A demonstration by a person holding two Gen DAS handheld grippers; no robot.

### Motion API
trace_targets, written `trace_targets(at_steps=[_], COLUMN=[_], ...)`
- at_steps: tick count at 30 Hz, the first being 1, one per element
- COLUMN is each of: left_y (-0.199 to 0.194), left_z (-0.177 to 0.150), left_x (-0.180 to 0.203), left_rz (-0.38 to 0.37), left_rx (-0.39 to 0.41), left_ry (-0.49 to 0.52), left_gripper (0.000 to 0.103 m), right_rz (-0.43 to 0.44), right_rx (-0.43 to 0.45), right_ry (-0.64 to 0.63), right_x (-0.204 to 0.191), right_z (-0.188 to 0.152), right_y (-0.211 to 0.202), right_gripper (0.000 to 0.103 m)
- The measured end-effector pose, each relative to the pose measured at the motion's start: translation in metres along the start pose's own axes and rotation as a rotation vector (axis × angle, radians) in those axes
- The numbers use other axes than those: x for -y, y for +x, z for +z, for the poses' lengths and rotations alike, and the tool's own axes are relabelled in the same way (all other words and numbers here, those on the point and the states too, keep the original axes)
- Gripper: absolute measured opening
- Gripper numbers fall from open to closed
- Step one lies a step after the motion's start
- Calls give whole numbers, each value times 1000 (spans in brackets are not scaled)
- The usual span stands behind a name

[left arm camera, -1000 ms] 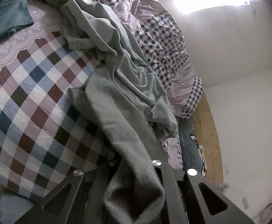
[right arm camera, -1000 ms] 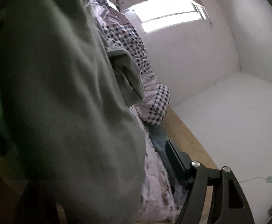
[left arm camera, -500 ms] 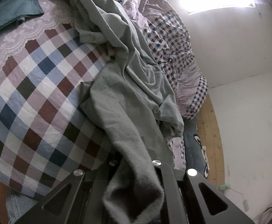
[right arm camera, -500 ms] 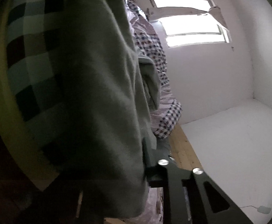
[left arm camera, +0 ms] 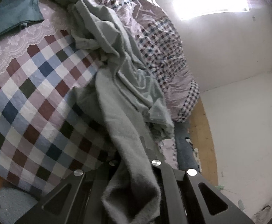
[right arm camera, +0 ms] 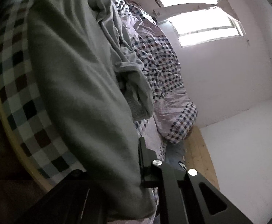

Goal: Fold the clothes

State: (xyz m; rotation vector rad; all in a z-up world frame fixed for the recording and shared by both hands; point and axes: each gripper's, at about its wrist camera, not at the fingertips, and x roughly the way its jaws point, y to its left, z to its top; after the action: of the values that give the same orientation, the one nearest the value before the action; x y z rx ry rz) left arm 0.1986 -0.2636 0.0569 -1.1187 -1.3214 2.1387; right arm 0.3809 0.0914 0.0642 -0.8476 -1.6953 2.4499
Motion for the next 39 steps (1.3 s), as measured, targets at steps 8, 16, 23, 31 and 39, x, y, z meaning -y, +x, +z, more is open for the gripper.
trace_targets(at_steps=[8, 16, 23, 31, 39], left_y=[-44, -100, -66, 31, 72], left_z=[-14, -15, 19, 64, 110], left_x=[37, 82, 65, 1, -18], left_rz=[-102, -209, -100, 77, 92], left_rx=[51, 120, 83, 5, 106], left_ry=[-4, 3, -41, -164, -181], left_gripper=[4, 4, 4, 4, 18], right_rz=[250, 383, 525, 748, 923], right_rx=[14, 105, 86, -60, -183], right_ry=[4, 74, 120, 152, 365], right_x=[89, 183, 195, 143, 160], right_z=[5, 12, 33, 50, 60], right_y=[0, -57, 0, 136, 267], right_gripper=[6, 7, 7, 7, 14])
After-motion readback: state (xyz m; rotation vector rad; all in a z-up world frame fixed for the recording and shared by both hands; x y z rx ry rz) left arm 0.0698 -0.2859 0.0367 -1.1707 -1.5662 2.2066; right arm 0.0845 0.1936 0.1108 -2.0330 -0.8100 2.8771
